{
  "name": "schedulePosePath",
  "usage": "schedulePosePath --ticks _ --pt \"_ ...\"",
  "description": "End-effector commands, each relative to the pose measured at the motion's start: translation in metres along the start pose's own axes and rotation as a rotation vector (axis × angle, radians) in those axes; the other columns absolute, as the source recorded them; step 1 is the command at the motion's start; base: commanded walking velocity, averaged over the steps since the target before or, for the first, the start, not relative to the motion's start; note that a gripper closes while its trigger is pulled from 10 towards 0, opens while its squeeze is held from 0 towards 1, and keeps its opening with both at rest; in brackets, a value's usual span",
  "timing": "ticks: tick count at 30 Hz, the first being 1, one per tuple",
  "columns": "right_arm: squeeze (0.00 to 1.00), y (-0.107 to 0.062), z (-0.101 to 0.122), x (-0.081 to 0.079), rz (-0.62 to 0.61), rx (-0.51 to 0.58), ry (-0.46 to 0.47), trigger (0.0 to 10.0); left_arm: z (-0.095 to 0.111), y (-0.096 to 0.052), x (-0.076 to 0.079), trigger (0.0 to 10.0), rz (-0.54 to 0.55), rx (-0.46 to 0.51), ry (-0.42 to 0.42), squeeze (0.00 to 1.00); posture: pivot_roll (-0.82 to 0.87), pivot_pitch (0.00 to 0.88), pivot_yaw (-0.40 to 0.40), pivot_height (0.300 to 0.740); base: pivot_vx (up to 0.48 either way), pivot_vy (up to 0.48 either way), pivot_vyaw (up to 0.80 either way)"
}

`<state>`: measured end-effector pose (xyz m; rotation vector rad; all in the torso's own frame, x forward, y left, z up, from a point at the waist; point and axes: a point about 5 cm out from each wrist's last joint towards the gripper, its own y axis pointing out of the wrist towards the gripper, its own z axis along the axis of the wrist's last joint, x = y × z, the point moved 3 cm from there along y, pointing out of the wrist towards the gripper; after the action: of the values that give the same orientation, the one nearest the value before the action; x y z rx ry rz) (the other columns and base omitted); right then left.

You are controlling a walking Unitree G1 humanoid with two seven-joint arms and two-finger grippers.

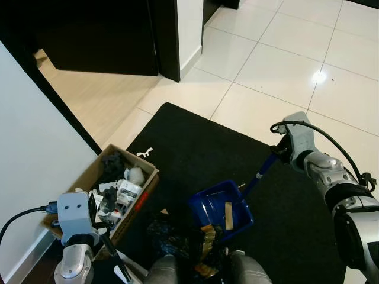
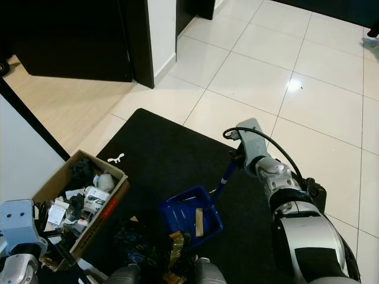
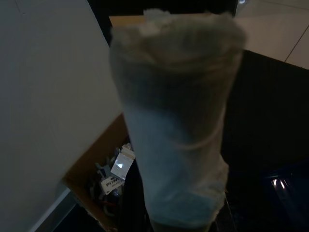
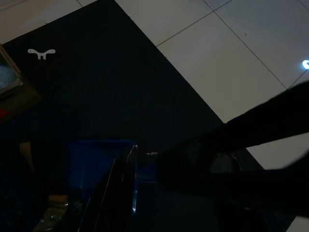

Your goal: Sweep floor

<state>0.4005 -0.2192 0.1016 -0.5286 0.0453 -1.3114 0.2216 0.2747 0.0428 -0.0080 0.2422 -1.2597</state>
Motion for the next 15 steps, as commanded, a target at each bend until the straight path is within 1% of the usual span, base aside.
schedulePosePath --ticks 1,9,11,14,15 --pt "0.00 -0.002 -0.007 0.003 0.000 -0.030 0.004 10.0 -0.030 -0.014 -0.008 10.0 0.024 -0.146 0.042 0.00 0.37 0.248 -0.039 0.740 0.000 0.000 0.00" --pt "0.00 -0.003 -0.005 0.005 0.027 -0.032 -0.021 10.0 -0.029 -0.014 -0.006 10.0 0.025 -0.153 0.039 0.00 0.37 0.247 -0.043 0.740 0.000 0.000 0.00" --pt "0.00 -0.003 0.001 0.008 0.016 -0.013 -0.053 10.0 -0.028 -0.014 -0.006 10.0 0.026 -0.153 0.038 0.00 0.37 0.245 -0.044 0.740 0.000 0.000 0.00" --pt "0.00 -0.003 0.013 0.014 -0.017 0.028 -0.056 10.0 -0.028 -0.014 -0.006 10.0 0.029 -0.155 0.036 0.00 0.37 0.242 -0.046 0.740 0.000 0.000 0.00" --pt "0.00 -0.003 0.013 0.014 -0.017 0.028 -0.056 10.0 -0.028 -0.014 -0.006 10.0 0.029 -0.155 0.036 0.00 0.37 0.242 -0.046 0.740 0.000 0.000 0.00"
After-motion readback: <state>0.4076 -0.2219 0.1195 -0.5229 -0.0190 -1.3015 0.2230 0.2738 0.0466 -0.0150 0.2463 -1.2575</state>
